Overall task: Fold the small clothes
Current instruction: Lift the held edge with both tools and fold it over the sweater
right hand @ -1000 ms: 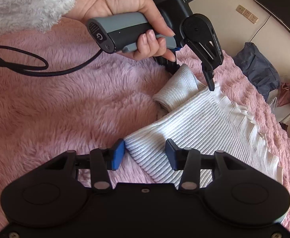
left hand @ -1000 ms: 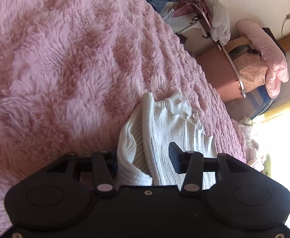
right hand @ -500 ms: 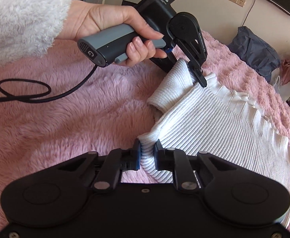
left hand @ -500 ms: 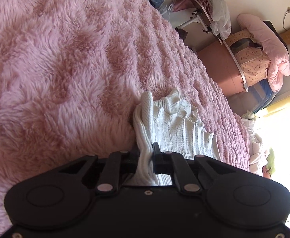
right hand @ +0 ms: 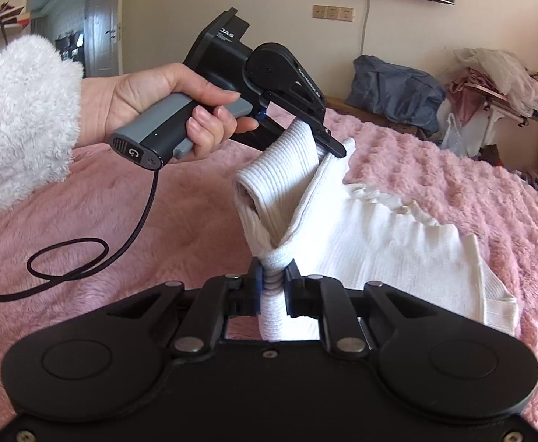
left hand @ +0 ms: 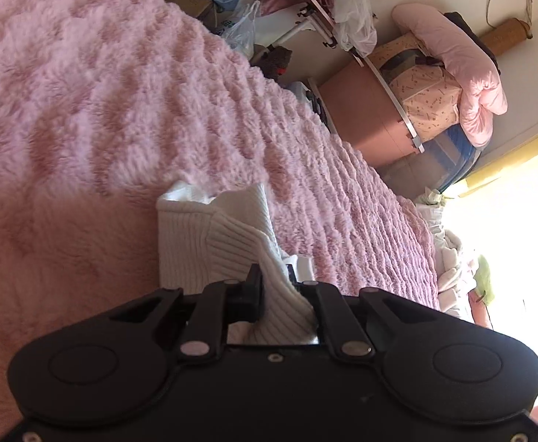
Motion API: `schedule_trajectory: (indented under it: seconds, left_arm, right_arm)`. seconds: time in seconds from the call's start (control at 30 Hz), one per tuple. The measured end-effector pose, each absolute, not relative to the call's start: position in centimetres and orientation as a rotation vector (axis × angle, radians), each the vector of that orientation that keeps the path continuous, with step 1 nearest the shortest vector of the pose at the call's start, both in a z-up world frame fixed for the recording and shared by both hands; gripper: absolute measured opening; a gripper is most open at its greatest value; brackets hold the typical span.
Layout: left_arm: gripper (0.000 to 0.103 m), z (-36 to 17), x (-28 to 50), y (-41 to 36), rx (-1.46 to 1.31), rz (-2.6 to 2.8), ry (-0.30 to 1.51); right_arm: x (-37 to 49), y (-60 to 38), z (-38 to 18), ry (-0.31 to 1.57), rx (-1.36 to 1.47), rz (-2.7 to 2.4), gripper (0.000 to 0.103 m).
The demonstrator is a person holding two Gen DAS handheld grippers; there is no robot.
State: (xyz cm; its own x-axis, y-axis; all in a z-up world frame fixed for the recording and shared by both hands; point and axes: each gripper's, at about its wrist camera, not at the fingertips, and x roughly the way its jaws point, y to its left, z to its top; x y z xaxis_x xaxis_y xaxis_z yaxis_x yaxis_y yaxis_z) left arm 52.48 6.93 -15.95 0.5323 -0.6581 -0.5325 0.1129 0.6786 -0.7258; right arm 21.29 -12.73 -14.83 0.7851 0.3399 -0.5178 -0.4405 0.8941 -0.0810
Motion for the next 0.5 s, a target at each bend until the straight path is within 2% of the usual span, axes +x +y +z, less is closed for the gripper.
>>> schedule_trajectory:
  seconds: [0.2,0.5]
  left_arm:
    - [0.006,-15.2,54.2,-1.1,-0.654,-0.558,0.923]
    - [0.006,-18.1,55.9,-11.1,-0.581,-0.568,1.008]
  right_arm:
    - [20.6,-18.3,-14.3,0.533,-0.082,0.329,0.012]
    - [20.7,-25.6,-16.5,0.611,0.103,0.205,0.012]
